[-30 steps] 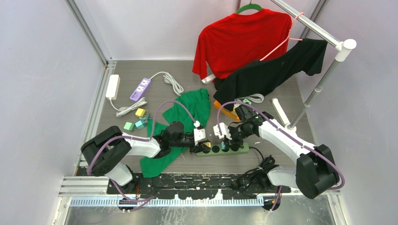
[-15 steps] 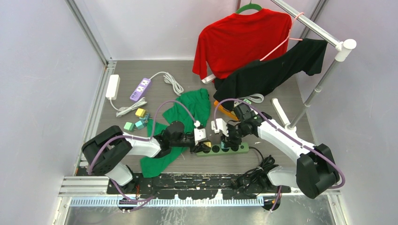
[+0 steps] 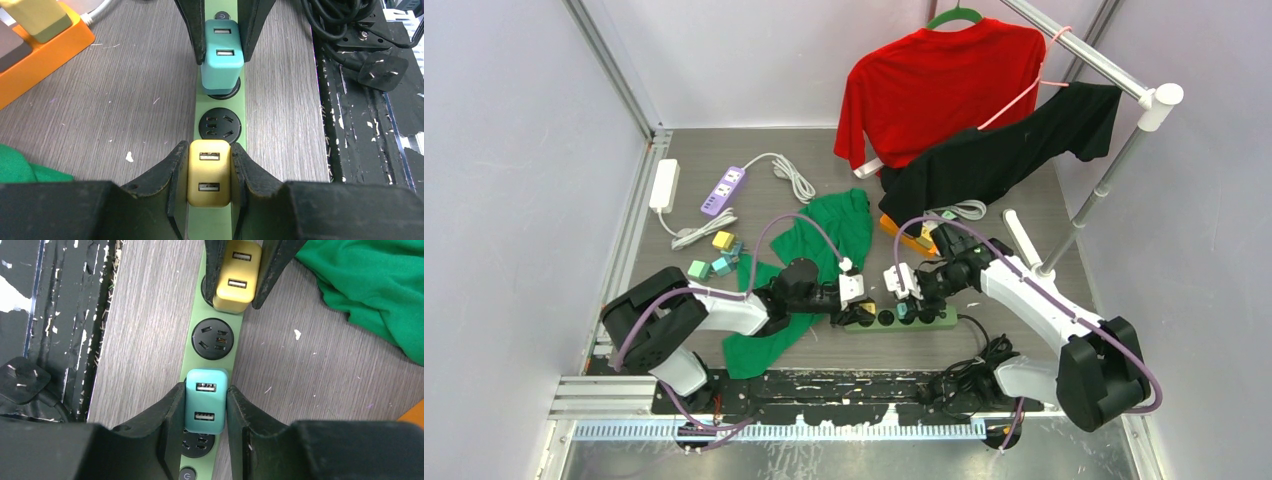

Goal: Pull the plug off the socket
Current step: Remove the plug from the socket.

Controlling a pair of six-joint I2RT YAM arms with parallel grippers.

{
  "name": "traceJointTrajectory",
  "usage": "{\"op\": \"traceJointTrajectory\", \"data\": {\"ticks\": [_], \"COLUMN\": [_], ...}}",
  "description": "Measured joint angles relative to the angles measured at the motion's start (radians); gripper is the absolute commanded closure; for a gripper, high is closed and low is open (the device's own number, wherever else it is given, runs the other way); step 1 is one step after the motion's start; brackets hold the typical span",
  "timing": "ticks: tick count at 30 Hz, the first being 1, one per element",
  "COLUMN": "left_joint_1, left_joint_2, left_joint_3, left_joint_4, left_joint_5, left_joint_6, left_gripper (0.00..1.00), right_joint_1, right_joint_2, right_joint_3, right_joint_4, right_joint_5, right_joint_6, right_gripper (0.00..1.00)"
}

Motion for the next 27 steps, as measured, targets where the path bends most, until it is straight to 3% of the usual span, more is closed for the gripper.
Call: {"op": "traceJointTrajectory", "data": {"ticks": [8,17,21,27], "left_joint_1": [-0.001,0.001,0.007,0.010], "left_joint_2": [0.001,-0.066,-0.139,-0.280], "left_joint_3": [0.000,-0.005,-0.027,-0.051], "left_joint_4": [0.002,-0.087,-0.125,-0.169], "left_joint_5": [-0.016,-0.091,-0.136,-0.177], "left_joint_6": [-0.008,-0.092,-0.148,-0.221], "left_gripper": [0.94,0.46,0.35,0.29], "right_joint_1": [0.029,-0.005,-0.008,-0.023], "right_joint_2": [0.001,-0.015,0.001,0.050], "right_joint_3": [0.045,0.101,0.137,0.187], "right_joint_4": [0.026,-0.026,-0.023,-0.013], "right_joint_5": [-0.026,-0.115,-0.119,-0.116], "right_joint_6": [0.219,0.389,0.510,0.673], "right_gripper": [0.99,0.99,0.99,0.99]}}
